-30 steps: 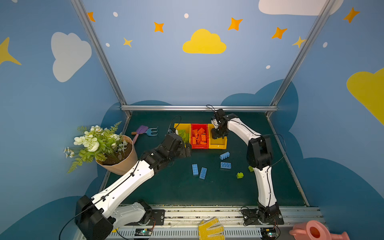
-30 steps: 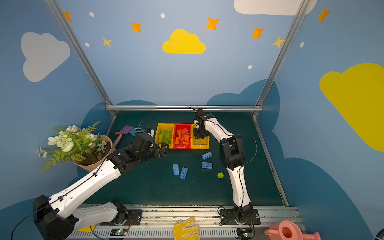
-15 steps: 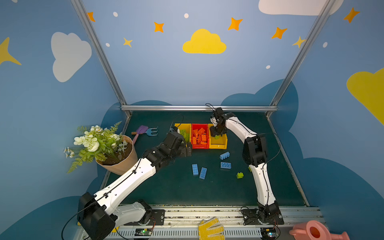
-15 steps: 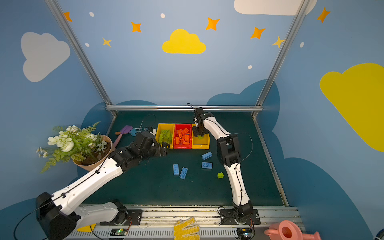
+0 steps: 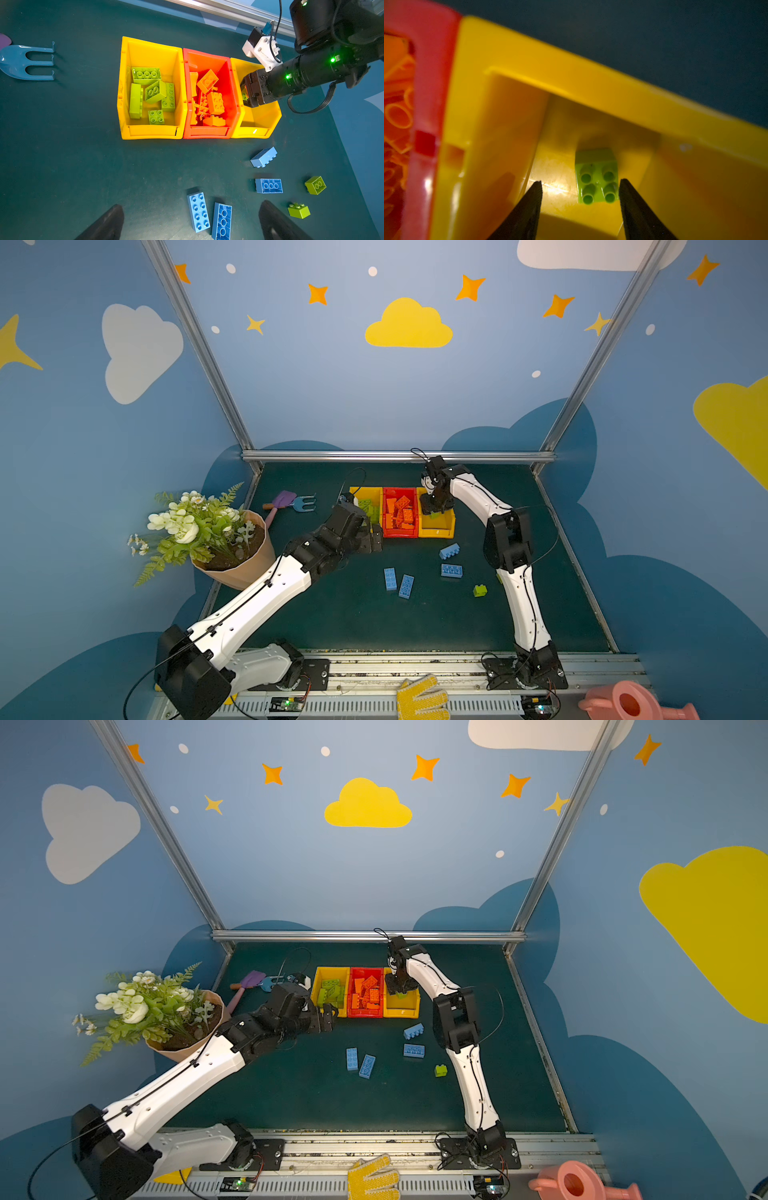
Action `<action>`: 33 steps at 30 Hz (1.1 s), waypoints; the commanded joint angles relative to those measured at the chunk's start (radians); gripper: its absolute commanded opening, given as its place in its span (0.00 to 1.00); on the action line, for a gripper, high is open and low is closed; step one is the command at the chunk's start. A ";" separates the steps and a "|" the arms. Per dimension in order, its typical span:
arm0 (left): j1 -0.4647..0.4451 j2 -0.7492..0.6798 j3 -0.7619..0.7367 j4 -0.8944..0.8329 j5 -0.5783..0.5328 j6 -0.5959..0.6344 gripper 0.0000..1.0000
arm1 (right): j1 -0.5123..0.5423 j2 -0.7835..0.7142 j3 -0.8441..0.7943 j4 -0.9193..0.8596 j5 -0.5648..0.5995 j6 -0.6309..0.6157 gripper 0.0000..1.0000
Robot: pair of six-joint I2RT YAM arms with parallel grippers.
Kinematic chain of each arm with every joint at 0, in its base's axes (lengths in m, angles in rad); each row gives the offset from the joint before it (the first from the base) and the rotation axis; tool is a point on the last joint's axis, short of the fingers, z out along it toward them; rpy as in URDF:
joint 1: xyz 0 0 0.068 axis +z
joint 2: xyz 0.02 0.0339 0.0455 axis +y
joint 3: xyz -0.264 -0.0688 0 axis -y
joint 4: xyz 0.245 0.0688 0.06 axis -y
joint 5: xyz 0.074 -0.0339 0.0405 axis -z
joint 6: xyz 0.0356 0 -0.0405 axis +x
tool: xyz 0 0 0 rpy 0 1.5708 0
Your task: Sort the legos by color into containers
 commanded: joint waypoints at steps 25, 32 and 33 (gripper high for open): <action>0.011 -0.097 -0.005 -0.063 -0.003 0.041 1.00 | 0.001 0.003 -0.148 0.010 0.025 -0.297 0.60; 0.010 -0.110 -0.014 -0.050 -0.010 0.044 1.00 | 0.032 -0.067 -0.154 0.034 0.070 -0.126 0.64; 0.010 -0.104 -0.014 -0.044 -0.009 0.046 1.00 | 0.038 -0.081 -0.143 0.036 0.079 -0.097 0.65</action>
